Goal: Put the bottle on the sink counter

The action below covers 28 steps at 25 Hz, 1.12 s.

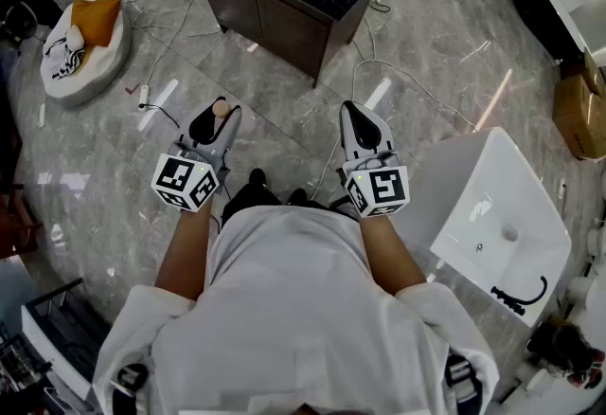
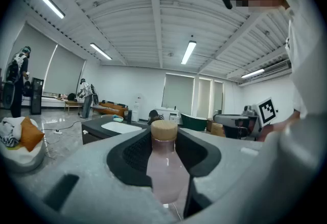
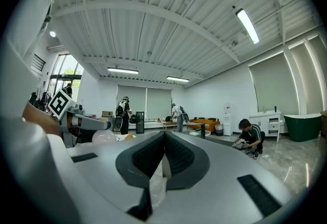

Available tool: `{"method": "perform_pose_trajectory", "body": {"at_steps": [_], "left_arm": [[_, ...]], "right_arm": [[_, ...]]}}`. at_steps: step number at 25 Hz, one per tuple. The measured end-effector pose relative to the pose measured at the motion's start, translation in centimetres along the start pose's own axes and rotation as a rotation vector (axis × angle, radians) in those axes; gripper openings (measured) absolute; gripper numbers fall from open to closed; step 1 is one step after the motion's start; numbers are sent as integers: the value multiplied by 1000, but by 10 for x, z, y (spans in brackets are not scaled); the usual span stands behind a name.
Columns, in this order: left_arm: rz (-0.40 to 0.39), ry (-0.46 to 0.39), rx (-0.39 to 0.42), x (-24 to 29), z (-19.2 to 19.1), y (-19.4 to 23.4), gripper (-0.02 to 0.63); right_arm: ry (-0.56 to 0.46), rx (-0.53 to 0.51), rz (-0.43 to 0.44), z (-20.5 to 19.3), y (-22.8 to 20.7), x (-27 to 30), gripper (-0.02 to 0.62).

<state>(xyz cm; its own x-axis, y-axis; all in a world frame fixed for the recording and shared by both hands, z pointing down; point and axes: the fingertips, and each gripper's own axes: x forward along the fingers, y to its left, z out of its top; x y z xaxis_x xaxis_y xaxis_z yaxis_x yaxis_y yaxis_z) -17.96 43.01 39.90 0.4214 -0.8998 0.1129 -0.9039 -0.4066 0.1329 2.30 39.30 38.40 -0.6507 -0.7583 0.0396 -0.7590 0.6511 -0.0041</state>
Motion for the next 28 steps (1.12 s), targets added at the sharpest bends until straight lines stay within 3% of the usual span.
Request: {"method": "perform_pose_trajectory", "body": {"at_steps": [17, 28], "left_arm": [[13, -3, -50, -12, -16, -4, 147], [0, 14, -20, -12, -21, -15, 147]], "right_arm": [[-25, 73, 44, -14, -4, -12, 14], [-12, 111, 64, -30, -15, -12, 15]]}}
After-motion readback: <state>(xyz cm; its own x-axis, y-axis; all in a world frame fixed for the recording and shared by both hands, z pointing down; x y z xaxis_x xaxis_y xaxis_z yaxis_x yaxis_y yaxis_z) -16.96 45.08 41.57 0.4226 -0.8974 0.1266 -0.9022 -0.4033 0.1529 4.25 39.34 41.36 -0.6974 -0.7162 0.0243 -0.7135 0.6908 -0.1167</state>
